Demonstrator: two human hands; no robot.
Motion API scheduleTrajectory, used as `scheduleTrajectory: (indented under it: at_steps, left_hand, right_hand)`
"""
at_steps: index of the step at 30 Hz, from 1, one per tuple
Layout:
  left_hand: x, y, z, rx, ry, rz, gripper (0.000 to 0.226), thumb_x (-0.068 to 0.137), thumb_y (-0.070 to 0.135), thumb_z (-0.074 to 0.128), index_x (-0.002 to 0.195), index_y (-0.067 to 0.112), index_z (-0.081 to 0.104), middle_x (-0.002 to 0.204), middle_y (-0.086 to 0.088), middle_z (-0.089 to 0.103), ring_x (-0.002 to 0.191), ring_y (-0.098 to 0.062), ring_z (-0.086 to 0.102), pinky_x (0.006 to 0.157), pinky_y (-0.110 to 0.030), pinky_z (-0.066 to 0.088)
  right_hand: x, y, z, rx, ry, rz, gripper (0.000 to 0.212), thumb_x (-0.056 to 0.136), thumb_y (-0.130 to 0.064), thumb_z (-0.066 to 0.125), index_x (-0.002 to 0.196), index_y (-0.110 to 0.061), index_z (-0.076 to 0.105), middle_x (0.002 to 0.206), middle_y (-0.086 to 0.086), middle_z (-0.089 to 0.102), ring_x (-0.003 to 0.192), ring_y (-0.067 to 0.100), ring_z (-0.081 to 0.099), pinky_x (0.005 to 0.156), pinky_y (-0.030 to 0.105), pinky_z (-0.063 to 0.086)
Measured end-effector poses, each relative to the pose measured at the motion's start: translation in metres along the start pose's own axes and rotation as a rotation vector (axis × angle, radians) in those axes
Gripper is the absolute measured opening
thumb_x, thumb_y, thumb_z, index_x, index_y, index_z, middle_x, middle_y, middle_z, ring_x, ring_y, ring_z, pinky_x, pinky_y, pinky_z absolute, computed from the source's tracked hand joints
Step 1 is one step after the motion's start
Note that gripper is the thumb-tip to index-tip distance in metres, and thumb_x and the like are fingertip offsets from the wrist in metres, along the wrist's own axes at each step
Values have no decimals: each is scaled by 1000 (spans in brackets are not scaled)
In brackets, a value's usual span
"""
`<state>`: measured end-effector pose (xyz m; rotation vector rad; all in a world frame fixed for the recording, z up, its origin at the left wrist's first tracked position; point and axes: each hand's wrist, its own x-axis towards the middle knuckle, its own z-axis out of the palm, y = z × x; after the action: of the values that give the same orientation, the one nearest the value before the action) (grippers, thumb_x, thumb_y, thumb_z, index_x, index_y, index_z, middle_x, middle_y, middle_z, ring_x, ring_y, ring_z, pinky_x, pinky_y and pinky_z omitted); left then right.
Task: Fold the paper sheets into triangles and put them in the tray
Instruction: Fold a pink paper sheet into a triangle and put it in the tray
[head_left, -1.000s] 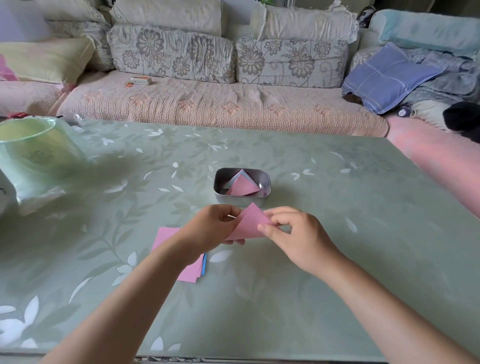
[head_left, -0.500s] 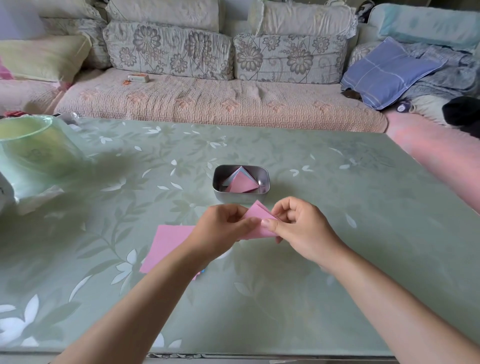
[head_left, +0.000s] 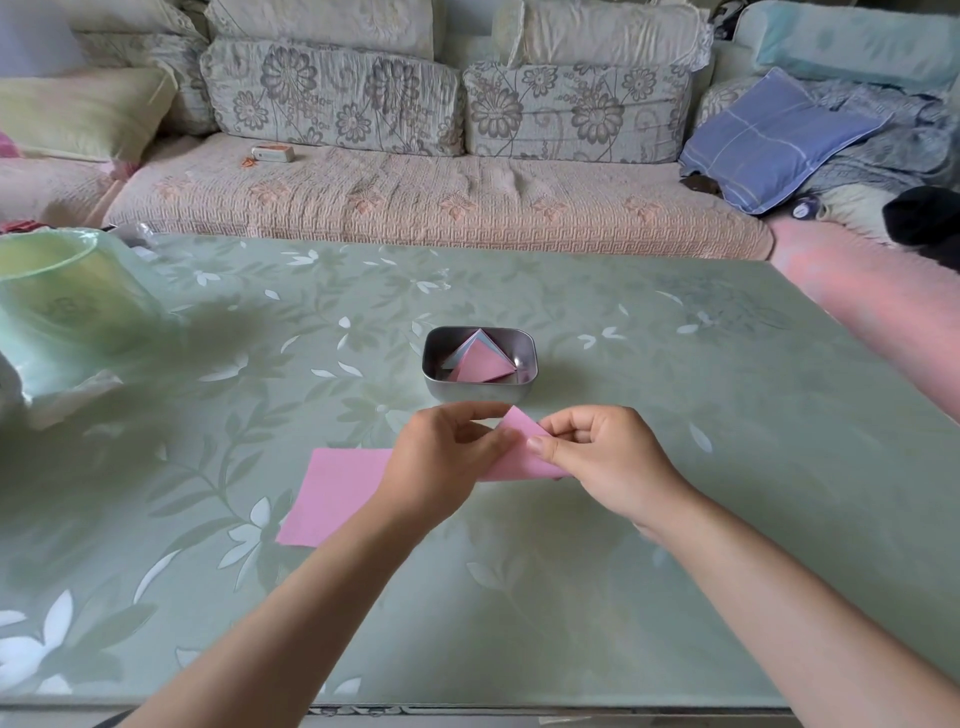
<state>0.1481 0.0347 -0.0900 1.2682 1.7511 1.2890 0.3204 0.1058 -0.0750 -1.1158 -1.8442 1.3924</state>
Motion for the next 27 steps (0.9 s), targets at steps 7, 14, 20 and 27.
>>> scheduleTrajectory:
  at_steps: [7, 14, 20, 27]
  left_hand:
    - [-3, -1, 7, -74, -38, 115, 16, 93, 32, 63, 81, 25, 71, 76, 6, 65, 72, -8, 50, 72, -32, 46]
    - [-5, 3, 8, -10, 25, 157, 19, 96, 24, 61, 94, 42, 67, 84, 4, 74, 72, -9, 51, 73, -33, 52]
    - [-7, 2, 10, 42, 46, 164, 21, 95, 24, 62, 93, 45, 62, 81, 0, 71, 69, -7, 44, 65, -29, 48]
    - [-9, 4, 13, 36, 65, 176, 38, 94, 26, 64, 101, 63, 58, 82, 21, 70, 68, -1, 58, 66, -21, 48]
  right_hand:
    - [-5, 4, 4, -319, -1, -202, 26, 98, -26, 58, 111, -43, 72, 87, -12, 74, 79, 15, 65, 74, 30, 52]
    - [-8, 3, 9, -475, 89, -276, 27, 100, -21, 53, 118, -31, 71, 78, -10, 57, 75, 5, 54, 70, 21, 46]
    - [-13, -2, 10, -531, 91, -279, 21, 101, -19, 50, 98, -20, 71, 74, 0, 48, 71, 15, 47, 67, 32, 42]
    - [-10, -1, 10, -531, 87, -252, 21, 101, -20, 49, 93, -9, 66, 77, 4, 51, 74, 22, 50, 65, 30, 39]
